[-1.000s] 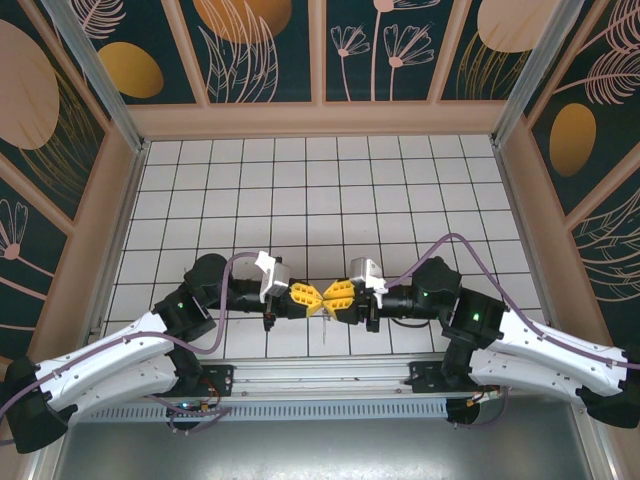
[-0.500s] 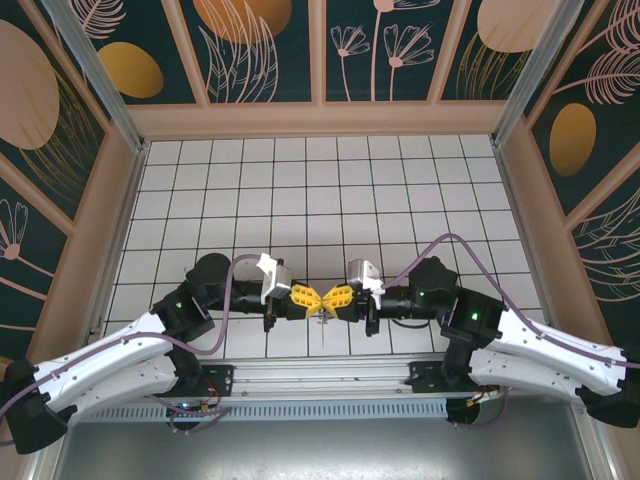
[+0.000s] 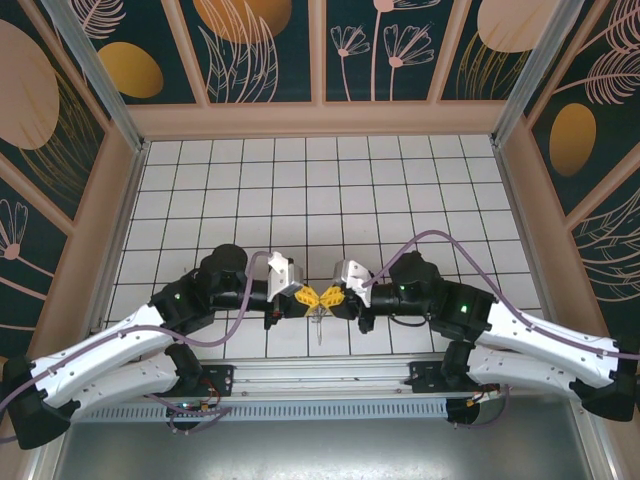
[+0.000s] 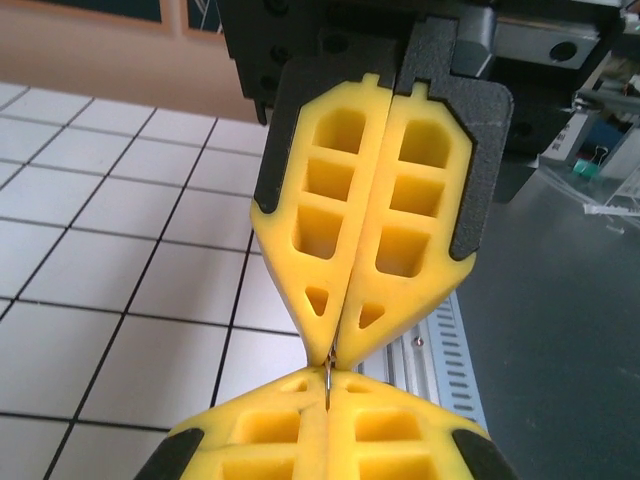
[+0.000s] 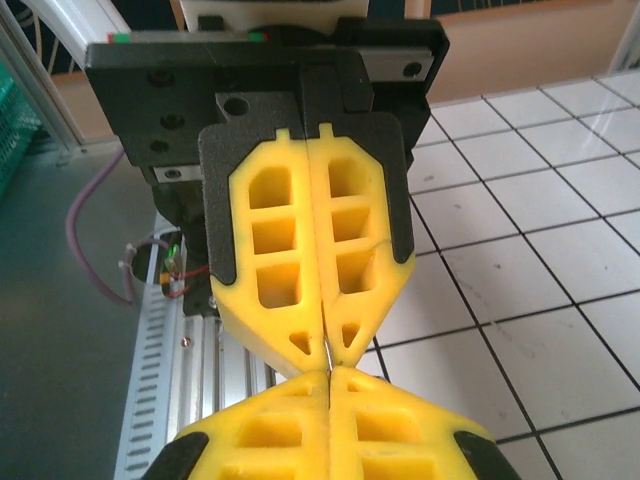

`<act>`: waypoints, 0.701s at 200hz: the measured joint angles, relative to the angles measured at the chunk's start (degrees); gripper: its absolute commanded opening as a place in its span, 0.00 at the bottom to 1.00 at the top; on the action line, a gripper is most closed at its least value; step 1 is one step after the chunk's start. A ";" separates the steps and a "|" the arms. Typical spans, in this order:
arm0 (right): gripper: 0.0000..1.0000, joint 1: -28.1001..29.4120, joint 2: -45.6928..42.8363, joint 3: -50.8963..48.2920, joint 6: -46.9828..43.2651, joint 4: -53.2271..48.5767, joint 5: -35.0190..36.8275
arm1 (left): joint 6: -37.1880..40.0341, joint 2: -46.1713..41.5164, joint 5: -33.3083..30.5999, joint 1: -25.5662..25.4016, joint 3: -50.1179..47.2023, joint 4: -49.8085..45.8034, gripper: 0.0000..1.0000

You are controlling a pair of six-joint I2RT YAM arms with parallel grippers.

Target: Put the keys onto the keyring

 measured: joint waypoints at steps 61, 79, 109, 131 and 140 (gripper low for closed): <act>0.00 0.02 2.21 0.55 -1.49 -2.56 0.13 | 1.60 1.66 -0.61 0.04 0.83 -4.74 0.00; 0.00 0.02 2.40 0.87 -1.53 -2.78 0.15 | 1.77 1.66 -0.57 0.04 0.83 -4.72 0.00; 0.09 0.02 2.45 1.03 -1.51 -2.99 0.15 | 1.53 1.46 -0.39 0.04 0.72 -4.31 0.00; 0.24 0.02 1.95 1.07 -1.36 -2.10 -0.26 | -0.07 -0.42 0.63 0.04 -1.33 -0.66 0.00; 0.26 0.02 1.46 1.05 -0.79 -1.53 -0.48 | -1.33 -1.75 1.29 0.04 -2.73 1.79 0.00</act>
